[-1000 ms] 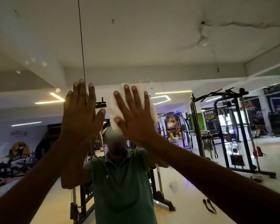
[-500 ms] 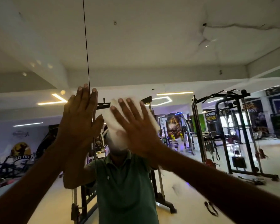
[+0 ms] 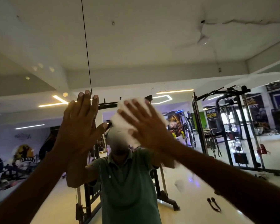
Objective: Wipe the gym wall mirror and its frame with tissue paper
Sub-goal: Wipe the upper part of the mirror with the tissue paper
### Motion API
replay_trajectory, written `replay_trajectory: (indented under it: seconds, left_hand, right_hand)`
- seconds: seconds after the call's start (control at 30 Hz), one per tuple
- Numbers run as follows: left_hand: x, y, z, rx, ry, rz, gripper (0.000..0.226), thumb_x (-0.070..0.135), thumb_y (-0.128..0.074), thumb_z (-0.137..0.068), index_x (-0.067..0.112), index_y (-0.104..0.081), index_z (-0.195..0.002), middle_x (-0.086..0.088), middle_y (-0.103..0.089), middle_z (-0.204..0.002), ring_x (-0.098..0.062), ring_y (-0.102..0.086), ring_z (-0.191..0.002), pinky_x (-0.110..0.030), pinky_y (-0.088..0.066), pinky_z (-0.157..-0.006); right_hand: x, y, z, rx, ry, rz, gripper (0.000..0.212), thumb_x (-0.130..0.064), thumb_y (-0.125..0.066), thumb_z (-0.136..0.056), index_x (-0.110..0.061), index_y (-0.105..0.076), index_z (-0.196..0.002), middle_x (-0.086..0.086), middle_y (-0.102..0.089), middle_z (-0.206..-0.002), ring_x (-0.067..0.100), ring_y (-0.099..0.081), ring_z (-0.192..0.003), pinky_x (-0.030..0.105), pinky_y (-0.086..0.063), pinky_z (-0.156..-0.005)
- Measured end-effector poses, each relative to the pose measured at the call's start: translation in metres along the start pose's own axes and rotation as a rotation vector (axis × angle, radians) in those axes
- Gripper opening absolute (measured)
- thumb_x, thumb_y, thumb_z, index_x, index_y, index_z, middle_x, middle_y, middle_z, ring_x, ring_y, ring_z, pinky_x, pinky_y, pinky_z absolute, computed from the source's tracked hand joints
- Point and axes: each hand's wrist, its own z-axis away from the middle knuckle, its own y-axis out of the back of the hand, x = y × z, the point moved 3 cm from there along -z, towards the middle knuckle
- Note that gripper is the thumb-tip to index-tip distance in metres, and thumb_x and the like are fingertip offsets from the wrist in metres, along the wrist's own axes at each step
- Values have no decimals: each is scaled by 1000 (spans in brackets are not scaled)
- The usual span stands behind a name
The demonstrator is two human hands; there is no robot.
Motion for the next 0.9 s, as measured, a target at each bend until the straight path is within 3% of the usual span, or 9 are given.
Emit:
replay_trajectory:
  seconds: [0.13,0.2,0.27,0.33,0.43,0.6,0.67,0.8,0.9]
  left_hand:
    - [-3,-1,3,-16,-21,-41,89,69,-16,-99,7,-20,-163,-21,-11,-170,-38,-9,-159,-59,-16,-125]
    - [0,-2,4,-9,-2,-27,88,66,-21,-99,7,-19,-163,-21,-10,-171,-38,-8,-159,-59,-14,-126]
    - [3,-3,4,-11,28,7,87,64,-25,-97,8,-16,-164,-20,-7,-171,-37,-5,-159,-57,-12,-127]
    - [2,-4,4,-14,35,15,87,64,-25,-97,10,-14,-165,-18,-5,-172,-36,-3,-159,-57,-10,-127]
    - [-4,-2,5,-27,6,16,87,65,-24,-97,11,-15,-165,-16,-3,-172,-34,-3,-160,-58,-13,-126]
    - [-6,-1,7,-26,-25,-13,86,64,-23,-98,8,-19,-164,-19,-7,-172,-37,-6,-159,-59,-14,-125]
    - [2,-2,6,-26,23,1,88,64,-23,-97,8,-17,-164,-19,-5,-172,-38,-4,-159,-58,-10,-125]
    - [20,-4,6,0,134,67,83,55,-20,-98,5,-17,-163,-22,-4,-171,-39,-2,-159,-56,-6,-126]
    - [25,-2,11,-1,117,83,80,52,-24,-99,4,-18,-163,-23,-6,-171,-39,-5,-159,-58,-10,-126]
  right_hand:
    - [111,20,-27,126,-490,33,64,-49,-21,-109,-25,-10,-167,12,-8,-175,33,-6,-162,63,-14,-126]
    - [99,20,-35,177,-723,41,67,-51,-16,-107,-22,-10,-168,15,-8,-174,37,-8,-161,64,-13,-126]
    - [34,8,-29,135,-643,51,69,-49,-16,-106,-20,-6,-168,15,-1,-175,38,0,-161,64,-8,-126]
    - [-34,-6,2,21,-324,-35,69,-48,-23,-108,-21,-6,-168,14,4,-175,35,7,-161,64,-5,-126]
    - [-20,-4,33,1,-68,-37,67,-45,-31,-108,-25,-7,-168,9,-1,-176,30,5,-162,61,-2,-129]
    - [130,18,10,87,-654,29,68,-51,-14,-107,-22,-8,-168,14,-5,-175,36,-5,-161,64,-14,-125]
    - [108,19,3,165,-813,19,71,-53,-6,-106,-20,-10,-168,17,-6,-174,39,-7,-160,65,-15,-125]
    - [-35,-6,17,41,-301,-46,69,-45,-28,-106,-22,-10,-168,14,2,-175,35,7,-161,64,-3,-127]
    - [-12,-4,26,30,-82,-67,66,-44,-31,-108,-23,-14,-168,10,-4,-176,31,3,-162,62,-4,-128]
